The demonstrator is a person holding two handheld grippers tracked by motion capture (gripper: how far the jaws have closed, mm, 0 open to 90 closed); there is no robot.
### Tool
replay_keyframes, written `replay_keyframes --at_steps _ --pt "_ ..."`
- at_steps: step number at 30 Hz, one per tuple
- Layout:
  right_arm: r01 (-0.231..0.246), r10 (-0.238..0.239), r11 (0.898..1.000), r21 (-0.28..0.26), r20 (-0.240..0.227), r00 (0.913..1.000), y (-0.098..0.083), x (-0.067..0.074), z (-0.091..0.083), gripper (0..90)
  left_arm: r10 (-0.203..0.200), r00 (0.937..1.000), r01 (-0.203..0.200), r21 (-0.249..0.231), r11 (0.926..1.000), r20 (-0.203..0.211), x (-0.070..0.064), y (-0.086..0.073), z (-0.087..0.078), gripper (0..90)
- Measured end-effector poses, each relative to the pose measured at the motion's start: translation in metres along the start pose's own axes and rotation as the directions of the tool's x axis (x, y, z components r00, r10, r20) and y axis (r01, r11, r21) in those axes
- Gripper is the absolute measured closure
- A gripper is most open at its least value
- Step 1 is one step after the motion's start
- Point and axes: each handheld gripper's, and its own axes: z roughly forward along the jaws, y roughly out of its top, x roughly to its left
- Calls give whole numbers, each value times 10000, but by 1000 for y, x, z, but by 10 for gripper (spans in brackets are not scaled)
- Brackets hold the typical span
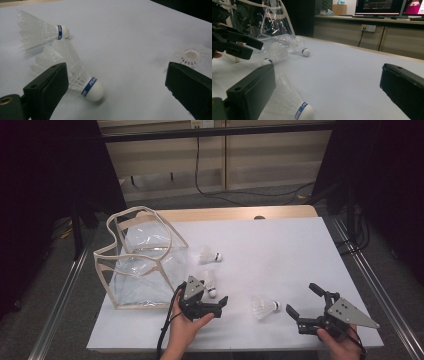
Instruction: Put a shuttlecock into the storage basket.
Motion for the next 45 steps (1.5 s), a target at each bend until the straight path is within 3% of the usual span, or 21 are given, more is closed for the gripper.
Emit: replay_keyframes --at_steps 4,15,21,31,39,45 --pt "15 -15 10000 19 1 10000 0 0 0 0 16 10000 -16 56 10000 -49 0 1 2 53" --pt "12 -12 10000 19 -12 10000 0 0 0 0 -114 9978 133 300 9995 -650 -1 1 9 62" --pt "6 -6 10000 11 3 10000 0 0 0 0 -216 9934 284 598 9978 -1130 1 1 13 63" --pt "-3 3 10000 2 -14 10000 0 0 0 0 -415 9883 565 999 9934 -1470 3 0 22 83" --pt "-2 2 10000 1 -44 10000 0 0 0 1 -460 9801 720 1303 9889 -1929 6 0 27 113" --pt "-38 37 10000 -34 -44 10000 0 0 0 1 -703 9759 977 1256 9873 -2065 7 0 31 155"
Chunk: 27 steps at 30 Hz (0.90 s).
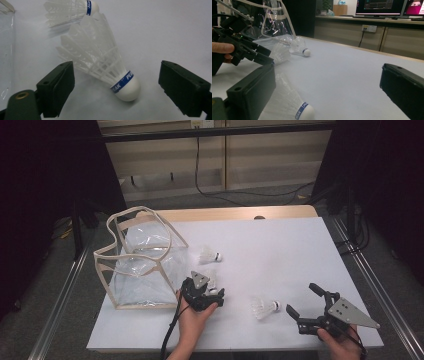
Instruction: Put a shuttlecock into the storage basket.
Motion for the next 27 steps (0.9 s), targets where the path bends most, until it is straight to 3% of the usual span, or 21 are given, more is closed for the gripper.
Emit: replay_keyframes --at_steps 12,26,27 --pt "29 -29 10000 0 3 10000 0 0 0 2 -241 9997 243 225 9995 -76 2 0 2 294" --pt "41 -41 10000 -14 -12 10000 0 -1 0 3 -160 9997 156 264 9995 162 1 1 7 408" --pt "42 -42 10000 -18 -6 10000 0 -1 0 2 -13 9998 5 405 9992 190 1 1 8 419"
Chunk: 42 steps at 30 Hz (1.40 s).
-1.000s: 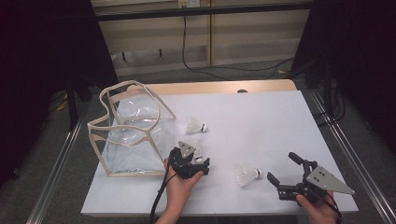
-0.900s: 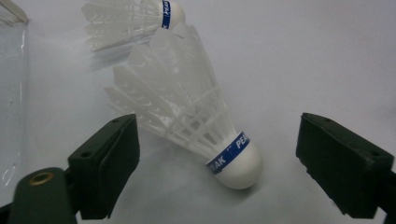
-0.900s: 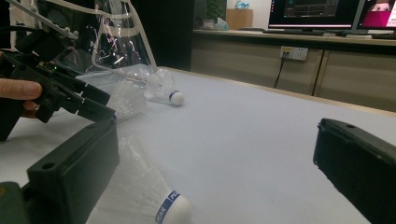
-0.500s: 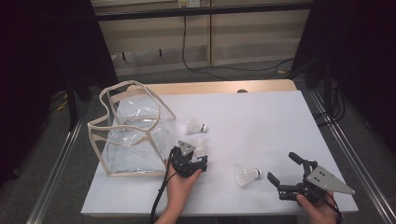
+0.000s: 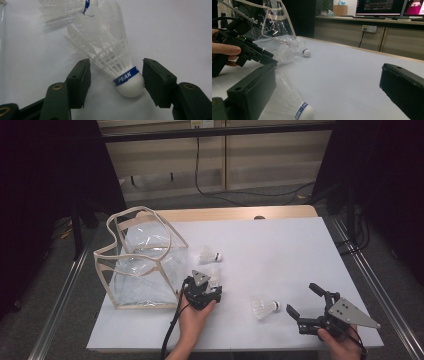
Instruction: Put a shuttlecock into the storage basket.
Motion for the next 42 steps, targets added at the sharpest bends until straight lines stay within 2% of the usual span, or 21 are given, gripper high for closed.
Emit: replay_keyframes --at_steps 3,7,8,9,11,12,15,18,19,21,23,26,27,30,31,33,38,41,42 --pt "-37 37 10000 -22 13 10000 0 0 0 2 7 9998 -8 58 10000 193 -1 0 2 508" --pt "-62 62 10000 -49 6 10000 0 0 -1 2 -51 9995 48 94 9999 320 -1 1 2 559" --pt "-66 66 10000 -52 5 10000 0 -1 -1 2 98 9994 -106 247 9996 323 1 1 1 571" --pt "-59 59 10000 -54 3 10000 0 -1 -1 3 -318 9989 320 -38 9995 343 -1 1 3 583" --pt "-56 56 10000 -76 -3 10000 0 0 0 2 -271 9989 270 29 9996 377 1 1 3 619" --pt "-56 56 10000 -76 -3 10000 0 0 0 2 -78 9992 71 183 9998 397 2 1 2 619" --pt "-53 53 10000 -49 -12 10000 0 -1 -1 2 -82 9985 67 281 9996 545 3 2 1 645" --pt "-57 57 10000 -50 43 10000 0 -1 -1 2 -413 9968 401 199 9990 691 2 2 2 653" --pt "-94 94 9999 -47 48 9999 0 -1 -1 2 -402 9959 379 297 9988 805 2 3 1 654" --pt "-99 99 9999 -81 43 9999 0 -1 -1 2 -408 9929 349 535 9980 1121 2 4 0 655" --pt "-87 87 9999 -69 39 10000 0 -1 -1 2 -259 9913 160 772 9969 1291 1 6 -2 656" --pt "-89 89 9999 -70 45 9999 0 -1 -1 2 -343 9885 208 920 9955 1475 -3 9 -4 656" --pt "-80 80 9999 -72 48 10000 0 -2 -2 2 -473 9853 330 884 9955 1642 -5 10 -5 656" --pt "-92 93 9999 -79 64 9999 0 -2 -2 2 -265 9807 66 1030 9947 1937 -5 14 -9 657" --pt "-92 92 9999 -89 67 9999 0 -2 -2 3 -378 9784 193 923 9955 2032 -6 15 -10 657" --pt "-103 103 9999 -77 68 9999 0 -2 -2 2 -212 9750 -30 1084 9941 2213 -6 19 -13 657" --pt "-108 108 9999 -69 83 9999 0 -2 -2 2 -183 9629 -142 1182 9929 2692 -8 26 -18 657" --pt "-110 111 9999 -57 86 9999 0 -2 -2 2 -116 9593 -255 1276 9915 2821 -8 28 -20 657" --pt "-114 114 9999 -60 82 9999 0 -2 -2 2 -148 9559 -246 1300 9912 2933 -8 29 -21 657"
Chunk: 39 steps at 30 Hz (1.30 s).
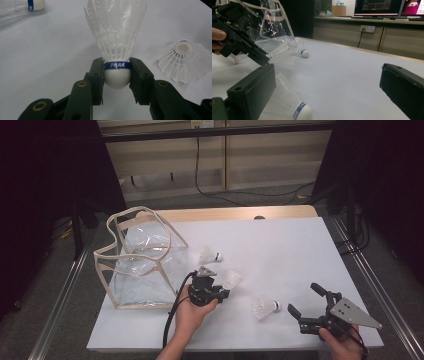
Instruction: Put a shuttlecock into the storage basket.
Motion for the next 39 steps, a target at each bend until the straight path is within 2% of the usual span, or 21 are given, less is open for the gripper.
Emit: replay_keyframes --at_steps 10,16,39 --pt "37 -37 10000 70 61 10000 -1 -2 0 3 143 9983 -148 84 9999 572 -4 13 -12 657" --pt "20 -21 10000 98 35 10000 -1 -2 1 3 369 9972 -380 167 9991 644 -5 21 -19 657" --pt "-31 28 9998 207 116 9999 -2 -3 2 0 424 9955 -458 390 9982 853 -5 40 -38 658"
